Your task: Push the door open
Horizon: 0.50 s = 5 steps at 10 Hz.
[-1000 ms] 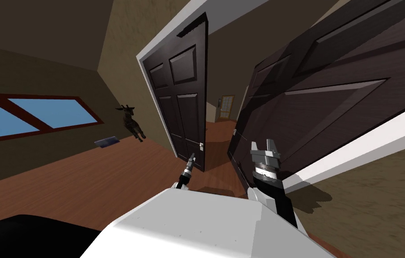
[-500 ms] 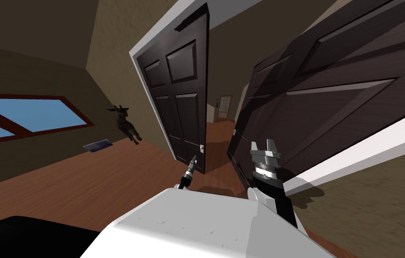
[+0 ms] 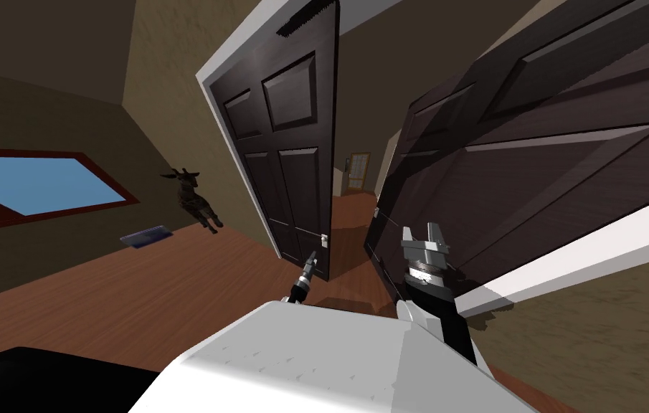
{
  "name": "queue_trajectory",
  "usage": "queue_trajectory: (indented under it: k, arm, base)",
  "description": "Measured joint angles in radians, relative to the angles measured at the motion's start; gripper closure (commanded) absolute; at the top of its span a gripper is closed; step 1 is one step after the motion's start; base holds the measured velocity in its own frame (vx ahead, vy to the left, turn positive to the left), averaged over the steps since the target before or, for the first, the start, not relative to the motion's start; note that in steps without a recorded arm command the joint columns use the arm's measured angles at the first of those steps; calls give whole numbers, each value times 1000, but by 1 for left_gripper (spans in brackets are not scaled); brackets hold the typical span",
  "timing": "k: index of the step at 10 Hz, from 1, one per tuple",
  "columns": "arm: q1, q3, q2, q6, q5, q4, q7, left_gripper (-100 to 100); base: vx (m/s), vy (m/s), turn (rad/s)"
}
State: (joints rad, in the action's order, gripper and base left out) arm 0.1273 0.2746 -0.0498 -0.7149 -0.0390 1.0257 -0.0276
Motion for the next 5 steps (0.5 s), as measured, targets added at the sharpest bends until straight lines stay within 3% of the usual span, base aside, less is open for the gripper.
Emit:
queue_trajectory:
  k: [2,5]
  arm:
    - [-18,8,9,-16,1,-56,-3,-100]
    - [-24,4,2,-28,3,-76,-2,-100]
  base:
    - [69,47,-40]
    - [157,-37,-25]
